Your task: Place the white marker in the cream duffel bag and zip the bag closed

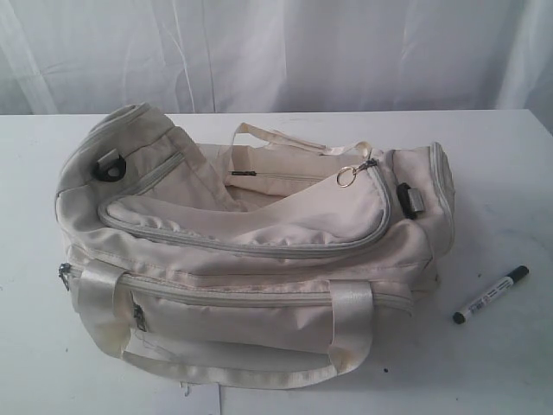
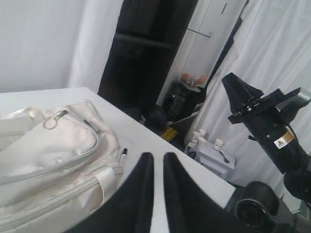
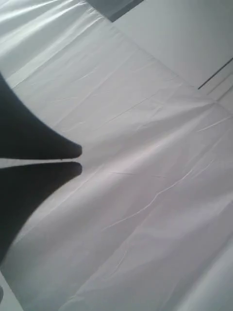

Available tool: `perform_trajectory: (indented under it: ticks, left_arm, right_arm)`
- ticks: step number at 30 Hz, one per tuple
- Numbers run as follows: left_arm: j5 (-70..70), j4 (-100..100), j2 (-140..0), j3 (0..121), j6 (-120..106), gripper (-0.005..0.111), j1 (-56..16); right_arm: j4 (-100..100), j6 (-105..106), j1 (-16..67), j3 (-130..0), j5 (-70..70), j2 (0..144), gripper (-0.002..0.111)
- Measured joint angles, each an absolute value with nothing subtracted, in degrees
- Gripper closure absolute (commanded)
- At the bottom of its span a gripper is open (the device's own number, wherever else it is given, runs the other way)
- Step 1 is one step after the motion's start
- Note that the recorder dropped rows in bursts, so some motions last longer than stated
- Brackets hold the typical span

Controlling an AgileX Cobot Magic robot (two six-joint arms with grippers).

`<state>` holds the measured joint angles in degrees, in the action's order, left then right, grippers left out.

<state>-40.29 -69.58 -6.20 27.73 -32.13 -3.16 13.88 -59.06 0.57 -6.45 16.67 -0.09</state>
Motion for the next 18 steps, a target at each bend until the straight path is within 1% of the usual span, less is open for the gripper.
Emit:
perform_trajectory:
  ticks: [1,2,3,4,5,7,8,11,14,18]
  left_arm:
    - [-40.28,-71.22,-7.01,27.73,-34.08,0.065,-3.16]
    - [-40.28,-73.65,-8.44,27.73,-37.83,0.062,-3.16]
    - [-39.97,-74.55,-9.02,27.73,-39.82,0.057,-3.16]
    - [-38.96,-75.23,-9.87,27.83,-42.99,0.056,-3.16]
    - [-38.05,-75.37,-10.28,27.83,-44.32,0.056,-3.16]
    - [-35.1,-75.37,-11.97,27.83,-47.22,0.056,-3.16]
    - [-34.7,-75.37,-13.23,27.83,-47.83,0.056,-3.16]
    - [-36.08,-73.29,-18.24,27.83,-44.45,0.056,-3.16]
    - [-38.25,-68.73,-24.53,27.83,-40.66,0.056,-3.16]
    - [-37.73,-69.0,-28.94,27.83,-42.46,0.056,-3.16]
  right_arm:
    - [17.58,-60.81,0.7,-7.84,14.82,0.0,0.105]
    - [24.37,-63.9,1.39,-10.72,11.8,1.22,0.105]
    - [26.91,-65.33,1.89,-12.03,9.92,2.34,0.101]
    - [29.48,-66.86,3.17,-14.07,6.28,4.92,0.098]
    - [30.22,-67.25,4.03,-15.02,4.42,6.57,0.09]
    - [30.99,-67.27,7.34,-17.74,0.89,12.59,0.08]
    - [31.11,-66.43,9.49,-19.46,-0.53,16.0,0.077]
    - [31.01,-60.14,15.49,-25.07,-7.68,24.86,0.076]
    - [27.88,-45.95,20.09,-33.61,-20.65,33.05,0.076]
    - [24.17,-32.36,20.66,-40.61,-28.41,37.97,0.076]
